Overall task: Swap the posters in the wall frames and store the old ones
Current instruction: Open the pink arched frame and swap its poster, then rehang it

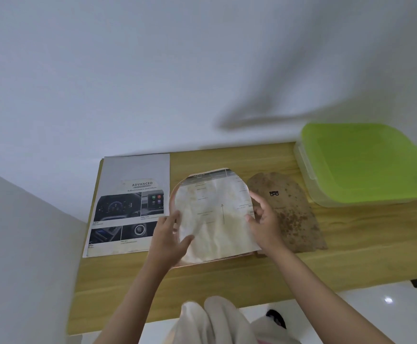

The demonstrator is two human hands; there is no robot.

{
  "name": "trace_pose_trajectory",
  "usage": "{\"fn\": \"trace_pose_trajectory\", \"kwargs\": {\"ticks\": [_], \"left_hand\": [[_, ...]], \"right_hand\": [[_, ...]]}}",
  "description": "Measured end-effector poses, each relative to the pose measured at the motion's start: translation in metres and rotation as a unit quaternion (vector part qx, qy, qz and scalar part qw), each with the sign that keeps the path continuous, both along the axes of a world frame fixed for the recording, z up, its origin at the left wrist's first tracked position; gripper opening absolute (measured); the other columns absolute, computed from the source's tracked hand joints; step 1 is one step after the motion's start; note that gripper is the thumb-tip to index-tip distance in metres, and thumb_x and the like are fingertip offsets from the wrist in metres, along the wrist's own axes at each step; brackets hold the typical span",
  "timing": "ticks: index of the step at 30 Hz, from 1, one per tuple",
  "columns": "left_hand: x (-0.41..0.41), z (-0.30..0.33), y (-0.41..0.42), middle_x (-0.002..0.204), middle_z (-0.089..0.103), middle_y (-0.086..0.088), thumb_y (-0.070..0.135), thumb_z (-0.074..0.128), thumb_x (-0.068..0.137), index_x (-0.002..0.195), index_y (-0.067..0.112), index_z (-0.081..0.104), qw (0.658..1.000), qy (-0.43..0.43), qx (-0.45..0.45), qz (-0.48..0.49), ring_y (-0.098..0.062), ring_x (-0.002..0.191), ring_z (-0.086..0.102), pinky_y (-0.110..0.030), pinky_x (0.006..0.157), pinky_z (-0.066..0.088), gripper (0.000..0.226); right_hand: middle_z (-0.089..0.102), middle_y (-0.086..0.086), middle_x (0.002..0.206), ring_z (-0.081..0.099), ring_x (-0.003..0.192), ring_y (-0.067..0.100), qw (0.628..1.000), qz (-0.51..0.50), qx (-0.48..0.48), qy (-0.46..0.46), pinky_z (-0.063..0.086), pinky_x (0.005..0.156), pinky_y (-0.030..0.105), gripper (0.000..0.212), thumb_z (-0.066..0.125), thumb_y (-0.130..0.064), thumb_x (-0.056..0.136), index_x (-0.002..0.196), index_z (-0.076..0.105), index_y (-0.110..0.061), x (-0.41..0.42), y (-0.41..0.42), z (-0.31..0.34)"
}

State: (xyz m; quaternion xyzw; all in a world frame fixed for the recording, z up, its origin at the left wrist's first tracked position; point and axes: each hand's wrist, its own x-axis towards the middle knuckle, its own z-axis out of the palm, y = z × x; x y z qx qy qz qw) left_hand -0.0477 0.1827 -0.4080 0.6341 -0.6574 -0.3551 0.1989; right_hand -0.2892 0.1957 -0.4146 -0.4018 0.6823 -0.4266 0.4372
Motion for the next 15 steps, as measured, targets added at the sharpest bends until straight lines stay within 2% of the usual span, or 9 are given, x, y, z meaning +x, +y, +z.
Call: {"fn": "trace_pose_trajectory", "kwargs": {"ticks": [3, 5, 7, 9, 12, 15], "left_hand": [[-0.024, 0.006, 0.015, 0.112, 0.046, 0.002, 0.013, 0.074, 0.076, 0.132, 0.01, 0.046, 0.999, 0.038, -0.006, 0.02, -0.003, 0.086, 0.052, -0.017, 0.078, 0.044, 0.063], [-0.049, 0.006, 0.028, 0.112, 0.048, 0.003, 0.013, 0.074, 0.076, 0.131, 0.011, 0.048, 0.999, 0.045, -0.003, 0.017, -0.001, 0.085, 0.053, -0.019, 0.077, 0.046, 0.061], [-0.077, 0.004, 0.044, 0.114, 0.049, 0.003, 0.014, 0.074, 0.076, 0.132, 0.012, 0.047, 0.998, 0.055, 0.011, 0.006, -0.005, 0.086, 0.055, -0.022, 0.077, 0.049, 0.062], [-0.108, 0.002, 0.061, 0.117, 0.05, 0.003, 0.014, 0.073, 0.077, 0.133, 0.013, 0.046, 0.997, 0.068, 0.027, -0.012, -0.008, 0.087, 0.057, -0.023, 0.077, 0.05, 0.062], [-0.156, 0.0, 0.084, 0.117, 0.048, 0.003, 0.012, 0.072, 0.077, 0.133, 0.013, 0.046, 0.995, 0.077, 0.046, -0.045, -0.006, 0.084, 0.058, -0.019, 0.073, 0.051, 0.062], [-0.202, -0.006, 0.103, 0.119, 0.046, 0.0, 0.008, 0.071, 0.077, 0.13, 0.011, 0.049, 0.992, 0.077, 0.06, -0.077, -0.003, 0.078, 0.057, -0.01, 0.064, 0.05, 0.057]], "right_hand": [[0.071, -0.006, 0.096, 0.068, 0.082, 0.009, 1.0, -0.017, 0.007, 0.003, 0.056, 0.07, 0.026, 0.055, 0.052, 0.002, 0.086, 0.131, 0.049, -0.029, -0.026, 0.016, -0.001], [0.07, -0.004, 0.095, 0.066, 0.077, 0.003, 0.999, -0.033, 0.015, 0.006, 0.053, 0.067, 0.017, 0.053, 0.052, 0.004, 0.086, 0.132, 0.05, -0.024, -0.049, 0.032, -0.001], [0.068, -0.002, 0.093, 0.064, 0.076, 0.006, 0.998, -0.051, 0.026, 0.007, 0.052, 0.065, 0.013, 0.052, 0.052, 0.006, 0.086, 0.131, 0.05, -0.02, -0.077, 0.052, -0.002], [0.069, -0.002, 0.093, 0.064, 0.077, 0.011, 0.997, -0.068, 0.037, 0.014, 0.051, 0.063, 0.012, 0.051, 0.053, 0.004, 0.086, 0.13, 0.051, -0.021, -0.107, 0.074, -0.002], [0.068, -0.003, 0.095, 0.064, 0.081, 0.009, 0.994, -0.096, 0.049, 0.03, 0.05, 0.066, 0.013, 0.048, 0.053, 0.002, 0.087, 0.129, 0.052, -0.02, -0.153, 0.108, -0.005], [0.067, 0.001, 0.099, 0.062, 0.085, 0.011, 0.99, -0.119, 0.06, 0.045, 0.049, 0.076, 0.025, 0.044, 0.053, 0.002, 0.087, 0.128, 0.053, -0.015, -0.197, 0.137, -0.009]]}}
